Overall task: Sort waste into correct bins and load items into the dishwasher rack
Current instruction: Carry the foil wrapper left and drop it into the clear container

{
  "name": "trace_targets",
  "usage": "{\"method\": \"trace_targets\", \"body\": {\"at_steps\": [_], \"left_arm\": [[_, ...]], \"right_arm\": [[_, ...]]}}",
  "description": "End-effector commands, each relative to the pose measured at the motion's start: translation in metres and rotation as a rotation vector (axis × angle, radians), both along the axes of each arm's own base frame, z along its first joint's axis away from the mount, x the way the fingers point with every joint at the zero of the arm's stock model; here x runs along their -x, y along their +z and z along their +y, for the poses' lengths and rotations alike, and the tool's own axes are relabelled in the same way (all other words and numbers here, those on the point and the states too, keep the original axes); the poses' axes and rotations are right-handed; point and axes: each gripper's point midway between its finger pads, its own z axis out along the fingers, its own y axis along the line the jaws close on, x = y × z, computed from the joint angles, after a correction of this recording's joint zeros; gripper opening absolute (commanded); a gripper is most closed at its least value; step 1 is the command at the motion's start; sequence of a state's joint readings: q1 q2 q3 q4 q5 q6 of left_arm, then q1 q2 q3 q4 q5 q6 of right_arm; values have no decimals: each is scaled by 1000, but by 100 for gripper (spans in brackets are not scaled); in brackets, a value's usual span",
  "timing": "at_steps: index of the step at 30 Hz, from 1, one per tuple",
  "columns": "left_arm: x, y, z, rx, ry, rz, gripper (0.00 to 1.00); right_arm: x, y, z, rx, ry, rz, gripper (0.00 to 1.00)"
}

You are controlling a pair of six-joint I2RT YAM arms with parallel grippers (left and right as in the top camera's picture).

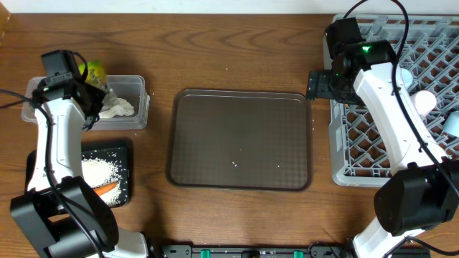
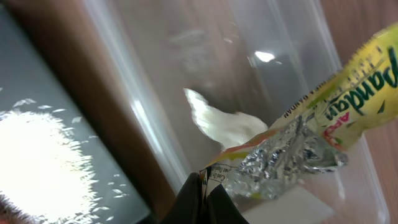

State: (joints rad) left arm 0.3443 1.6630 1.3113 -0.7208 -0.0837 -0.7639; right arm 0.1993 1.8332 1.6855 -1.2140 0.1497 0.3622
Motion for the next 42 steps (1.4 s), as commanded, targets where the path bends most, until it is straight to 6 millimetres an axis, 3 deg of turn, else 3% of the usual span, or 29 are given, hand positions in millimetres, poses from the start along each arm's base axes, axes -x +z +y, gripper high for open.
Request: {"method": "trace_targets", "body": {"at_steps": [1,4,7,10,12,14,15,18,22,25,28,30,32,36,42], "left_arm": [[14,4,24,-36,151,7,6],[21,3,31,-32,174,18,10],[23,2,33,-31,181,21,30],[23,2,33,-30,181,21,39],[22,2,31,-17,175,17,56],[20,1,27,6,165,9,84],[18,0,24,24,157,3,93],[17,-1,9,96,112,0,98],[24,8,-14,196,73,-13,98],[24,34,-32,231,-37,-83,99],[30,71,-62,265,-204,-181,99],[48,90,-90,317,-294,-202,100],[77,97,-109,352,-305,-159,98],[122,107,-130,384,-310,-99,98],[141,123,-137,356,-321,-149,98]], "right_arm": [[2,8,3,0,13,-20,99],[2,8,3,0,13,-20,99],[2,8,3,0,13,-20,99],[2,8,3,0,13,-20,99],[2,8,3,0,13,-20,99],[2,8,3,0,13,-20,99],[2,8,3,0,13,-20,99],[2,8,3,0,13,-20,98],[2,8,3,0,13,-20,99],[2,8,3,0,13,-20,99],[2,8,3,0,13,-20,99],[2,8,3,0,13,-20,99],[2,8,3,0,13,-20,99],[2,8,3,0,13,-20,99],[2,8,3,0,13,-20,99]]}}
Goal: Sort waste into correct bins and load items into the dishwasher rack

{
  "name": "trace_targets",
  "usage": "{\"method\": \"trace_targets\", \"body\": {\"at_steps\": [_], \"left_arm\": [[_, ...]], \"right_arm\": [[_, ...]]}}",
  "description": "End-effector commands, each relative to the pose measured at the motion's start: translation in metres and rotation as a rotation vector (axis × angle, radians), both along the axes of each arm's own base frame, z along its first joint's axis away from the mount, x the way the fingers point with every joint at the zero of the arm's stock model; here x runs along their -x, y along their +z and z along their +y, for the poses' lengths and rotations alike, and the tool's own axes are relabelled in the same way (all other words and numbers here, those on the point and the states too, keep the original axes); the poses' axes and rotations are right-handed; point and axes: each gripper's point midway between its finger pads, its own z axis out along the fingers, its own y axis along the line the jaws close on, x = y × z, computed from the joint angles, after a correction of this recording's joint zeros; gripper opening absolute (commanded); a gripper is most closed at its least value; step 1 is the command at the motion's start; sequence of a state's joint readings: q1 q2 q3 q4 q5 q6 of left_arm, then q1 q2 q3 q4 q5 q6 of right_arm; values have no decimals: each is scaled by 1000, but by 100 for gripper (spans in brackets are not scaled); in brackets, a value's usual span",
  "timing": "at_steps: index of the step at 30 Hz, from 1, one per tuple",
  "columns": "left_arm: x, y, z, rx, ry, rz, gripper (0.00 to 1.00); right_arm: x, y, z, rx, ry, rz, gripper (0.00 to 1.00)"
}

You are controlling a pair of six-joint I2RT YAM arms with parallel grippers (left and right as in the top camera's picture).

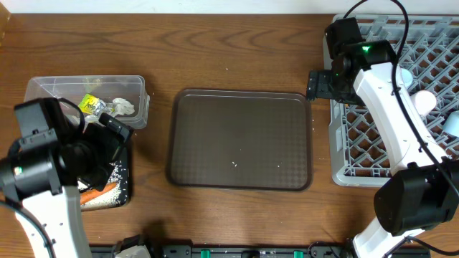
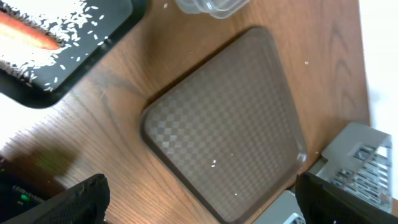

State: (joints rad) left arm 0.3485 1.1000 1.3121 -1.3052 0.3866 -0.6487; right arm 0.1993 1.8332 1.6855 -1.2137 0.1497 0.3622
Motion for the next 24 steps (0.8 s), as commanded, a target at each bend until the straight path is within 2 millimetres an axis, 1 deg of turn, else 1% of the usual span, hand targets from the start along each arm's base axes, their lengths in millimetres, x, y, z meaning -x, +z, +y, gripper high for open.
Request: {"method": "trace_targets", "body": {"at_steps": [1,24], "left_arm": [[3,8,-4,-10,-28,-38,98],[2,6,-4,-7,-28,-29,98]], "right_arm": [[2,8,3,0,13,-19,99],[2,8,3,0,13,-20,99]]}}
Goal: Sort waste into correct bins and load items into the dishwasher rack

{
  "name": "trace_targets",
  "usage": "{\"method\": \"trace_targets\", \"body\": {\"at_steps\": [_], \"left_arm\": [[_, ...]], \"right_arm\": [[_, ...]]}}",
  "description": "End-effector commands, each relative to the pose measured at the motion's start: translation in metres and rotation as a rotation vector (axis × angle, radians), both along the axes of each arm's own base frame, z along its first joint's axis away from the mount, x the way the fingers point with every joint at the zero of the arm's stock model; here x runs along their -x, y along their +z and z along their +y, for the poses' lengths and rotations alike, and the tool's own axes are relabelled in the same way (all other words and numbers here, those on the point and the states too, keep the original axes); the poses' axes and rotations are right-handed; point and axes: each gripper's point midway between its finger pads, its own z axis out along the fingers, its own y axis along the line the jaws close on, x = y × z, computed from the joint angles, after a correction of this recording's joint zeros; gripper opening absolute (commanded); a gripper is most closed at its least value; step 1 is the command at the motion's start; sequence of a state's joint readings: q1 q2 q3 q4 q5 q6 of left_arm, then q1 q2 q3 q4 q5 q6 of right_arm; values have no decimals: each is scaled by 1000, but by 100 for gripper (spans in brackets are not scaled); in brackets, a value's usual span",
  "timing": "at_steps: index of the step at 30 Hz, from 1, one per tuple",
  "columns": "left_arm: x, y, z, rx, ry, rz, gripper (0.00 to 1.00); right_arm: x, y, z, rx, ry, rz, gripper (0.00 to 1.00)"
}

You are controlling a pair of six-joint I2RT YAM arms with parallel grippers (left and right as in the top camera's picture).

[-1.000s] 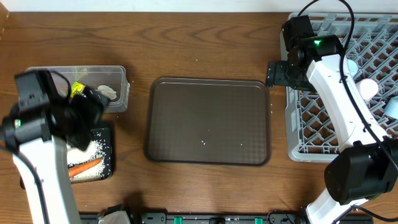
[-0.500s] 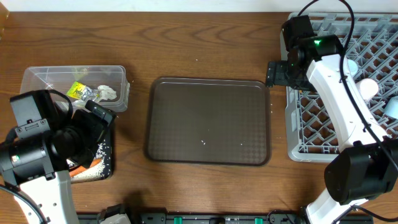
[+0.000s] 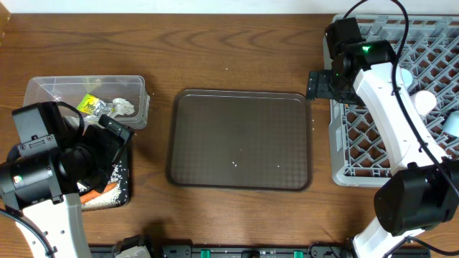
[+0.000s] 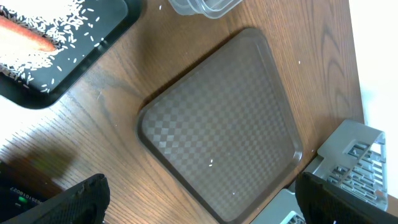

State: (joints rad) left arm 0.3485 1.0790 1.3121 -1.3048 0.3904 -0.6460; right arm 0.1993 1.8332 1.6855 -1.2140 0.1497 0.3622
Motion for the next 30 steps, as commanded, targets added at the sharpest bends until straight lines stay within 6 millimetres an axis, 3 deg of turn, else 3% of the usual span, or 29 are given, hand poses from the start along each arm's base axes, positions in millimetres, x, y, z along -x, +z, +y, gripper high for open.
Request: {"method": "trace_targets", "body": {"at_steps": [1,19,30], "left_arm": [[0,2,-2,-2,-25,-8,98],[7,13,-5,-22,-28,-62,98],[23,30,-43,-44,-189,-159,98]], "right_arm": [[2,8,3,0,13,-20,99],[2,8,3,0,13,-20,99],[2,8,3,-1,13,-20,99]]}}
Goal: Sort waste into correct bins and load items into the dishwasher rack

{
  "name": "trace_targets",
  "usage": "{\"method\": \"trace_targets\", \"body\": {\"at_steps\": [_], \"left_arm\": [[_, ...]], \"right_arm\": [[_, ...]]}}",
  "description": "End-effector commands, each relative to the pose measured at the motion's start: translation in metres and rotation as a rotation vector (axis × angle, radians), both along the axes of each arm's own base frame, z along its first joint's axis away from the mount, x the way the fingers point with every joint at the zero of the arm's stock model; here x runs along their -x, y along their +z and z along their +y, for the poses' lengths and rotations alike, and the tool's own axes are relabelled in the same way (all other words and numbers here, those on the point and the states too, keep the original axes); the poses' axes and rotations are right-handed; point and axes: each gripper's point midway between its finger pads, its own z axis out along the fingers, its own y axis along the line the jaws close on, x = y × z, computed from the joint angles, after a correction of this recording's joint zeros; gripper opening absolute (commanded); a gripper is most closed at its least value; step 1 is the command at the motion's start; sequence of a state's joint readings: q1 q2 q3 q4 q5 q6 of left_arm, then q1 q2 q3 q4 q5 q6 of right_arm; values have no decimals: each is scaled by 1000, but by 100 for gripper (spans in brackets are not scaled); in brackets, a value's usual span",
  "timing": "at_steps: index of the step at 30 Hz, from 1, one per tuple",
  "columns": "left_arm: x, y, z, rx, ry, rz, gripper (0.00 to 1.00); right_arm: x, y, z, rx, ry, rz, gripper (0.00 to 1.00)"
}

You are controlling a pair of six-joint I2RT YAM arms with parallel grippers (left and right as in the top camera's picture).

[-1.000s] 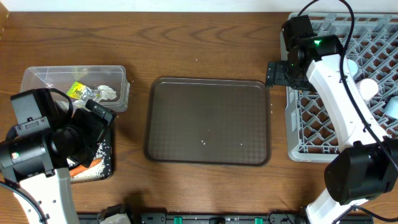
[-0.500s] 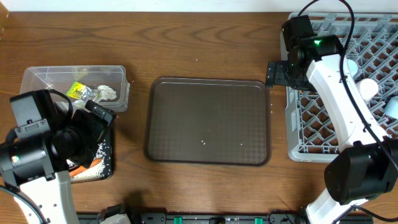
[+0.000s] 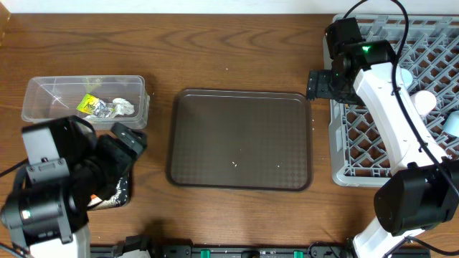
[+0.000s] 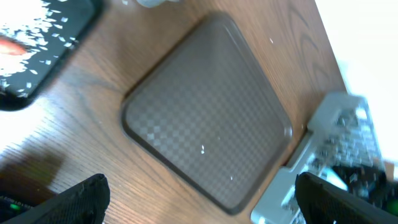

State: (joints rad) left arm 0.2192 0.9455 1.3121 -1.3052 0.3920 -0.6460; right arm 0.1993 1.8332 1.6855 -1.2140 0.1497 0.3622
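A clear waste bin (image 3: 43, 89) at the far left holds a yellow snack wrapper (image 3: 87, 104) and a white tissue (image 3: 123, 106). My left gripper (image 4: 199, 202) is open and empty, held high over the table's front left; its fingertips (image 4: 68, 202) frame the brown tray (image 4: 205, 118). In the overhead view the left gripper (image 3: 129, 140) hangs over the black food-waste tray (image 3: 122, 188), which is mostly hidden under the arm. The grey dishwasher rack (image 3: 358, 143) stands on the right. My right gripper (image 3: 315, 84) rests at the rack's left edge; its jaws cannot be made out.
The brown tray (image 3: 240, 140) lies in the middle of the table with a few crumbs on it. White cups (image 3: 424, 100) sit in the rack. Rice and a piece of carrot show in the black tray (image 4: 37, 56).
My left arm has drawn back and risen, so its wrist view now takes in the rack and loses the clear bin. The gripper stays open. The right arm has not moved.
My left gripper was shut on the yellow wrapper over the clear bin. Then the wrapper lay in the bin and the gripper was open, high above the black tray. It held there, and now sits nearer the table's front.
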Motion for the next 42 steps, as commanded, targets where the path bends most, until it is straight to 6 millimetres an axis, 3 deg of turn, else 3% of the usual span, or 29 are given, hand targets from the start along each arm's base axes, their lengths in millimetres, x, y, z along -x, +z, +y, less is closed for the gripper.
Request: {"method": "trace_targets", "body": {"at_steps": [1,9,25,42], "left_arm": [[6,7,-14,-12,-79,-39,98],[20,17,-33,-19,-173,-98,98],[28,24,-34,-26,-174,-144,98],[51,41,-35,-45,-173,-266,98]], "right_arm": [[2,8,3,0,13,-20,99],[2,8,3,0,13,-20,99],[2,8,3,0,13,-20,99],[2,8,3,0,13,-20,99]]}}
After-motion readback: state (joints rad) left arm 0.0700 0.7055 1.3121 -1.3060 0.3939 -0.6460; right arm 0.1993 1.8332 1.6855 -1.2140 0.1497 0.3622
